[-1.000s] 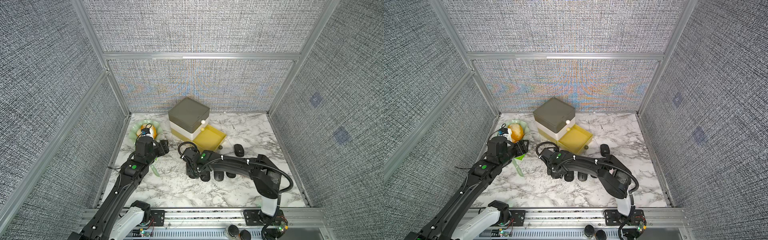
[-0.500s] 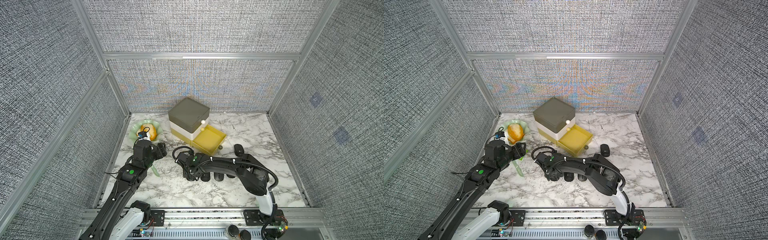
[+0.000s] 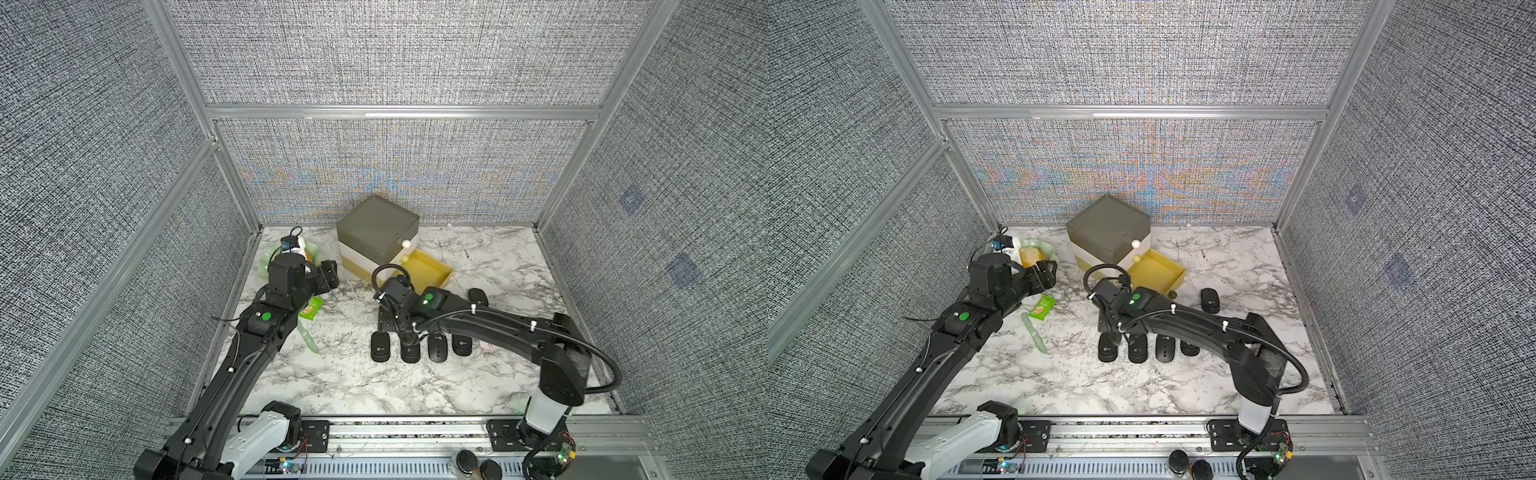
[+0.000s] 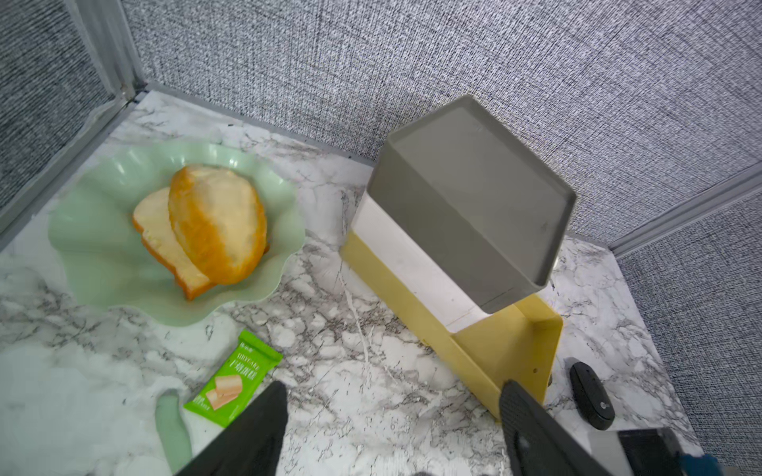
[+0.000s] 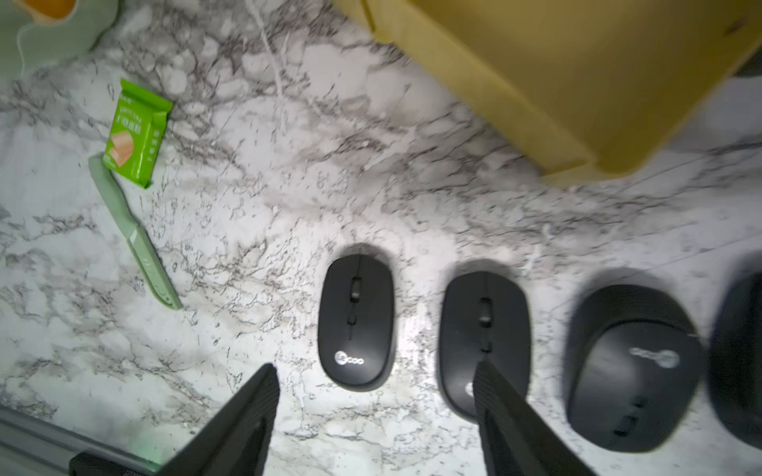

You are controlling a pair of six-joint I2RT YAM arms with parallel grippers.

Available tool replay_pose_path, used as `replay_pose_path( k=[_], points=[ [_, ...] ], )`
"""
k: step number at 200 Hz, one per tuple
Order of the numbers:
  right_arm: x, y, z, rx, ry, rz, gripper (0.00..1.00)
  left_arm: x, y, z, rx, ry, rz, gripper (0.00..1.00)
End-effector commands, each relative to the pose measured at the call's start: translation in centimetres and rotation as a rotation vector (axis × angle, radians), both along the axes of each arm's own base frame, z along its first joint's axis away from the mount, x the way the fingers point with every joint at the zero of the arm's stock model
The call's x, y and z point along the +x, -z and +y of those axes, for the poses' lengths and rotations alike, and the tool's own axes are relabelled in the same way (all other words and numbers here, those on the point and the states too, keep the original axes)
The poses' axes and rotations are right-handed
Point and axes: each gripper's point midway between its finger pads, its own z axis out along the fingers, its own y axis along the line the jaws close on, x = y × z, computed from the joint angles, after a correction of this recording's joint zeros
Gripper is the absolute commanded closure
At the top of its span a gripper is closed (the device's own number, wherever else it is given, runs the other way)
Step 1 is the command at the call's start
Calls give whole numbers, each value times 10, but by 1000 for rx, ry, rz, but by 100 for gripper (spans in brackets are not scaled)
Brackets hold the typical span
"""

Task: Take the mice out of the drawer
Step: Place the mouse at the center of the board, then close the drawer of the storage box.

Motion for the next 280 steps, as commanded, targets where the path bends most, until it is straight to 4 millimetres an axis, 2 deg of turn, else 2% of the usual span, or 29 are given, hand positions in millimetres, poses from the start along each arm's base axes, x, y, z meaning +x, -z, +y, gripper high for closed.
replay_pose_path(
  k=[1,27,47,75,89,102,114,121,125,137,167,198,248,280],
  points=[
    [14,-6,-41,-46,31,-26,28,26,-19,-12,26,68,-45,14],
    [41,-3,-105,-45,134,-24,33,69,-27,-14,43,101,-36,11],
    [63,4,-137,-49,179,-53,38,103,-27,-16,55,147,-33,7],
    [88,31,-167,-35,237,10,44,153,-14,-12,5,215,-4,5],
    [101,40,-177,-47,261,16,44,175,-12,-18,6,276,-19,2],
    [113,47,-185,-58,280,17,45,193,0,-21,32,309,19,2],
    [123,53,-193,-59,303,24,46,207,4,-30,14,363,40,2],
    [128,55,-193,-46,302,24,47,211,3,-35,-4,403,40,2],
    [131,57,-193,-42,301,21,47,216,12,-39,-16,423,56,2],
    [141,63,-195,-47,307,21,47,225,24,-46,-34,457,68,1],
    [159,74,-190,-29,292,36,47,237,44,-48,-49,463,119,1],
    [177,81,-172,27,246,21,47,229,57,-63,-98,545,141,2],
    [203,69,-124,204,133,-52,47,205,72,-93,-105,654,182,4],
    [217,69,-97,276,87,-68,46,200,79,-94,-103,639,206,5]
  ],
)
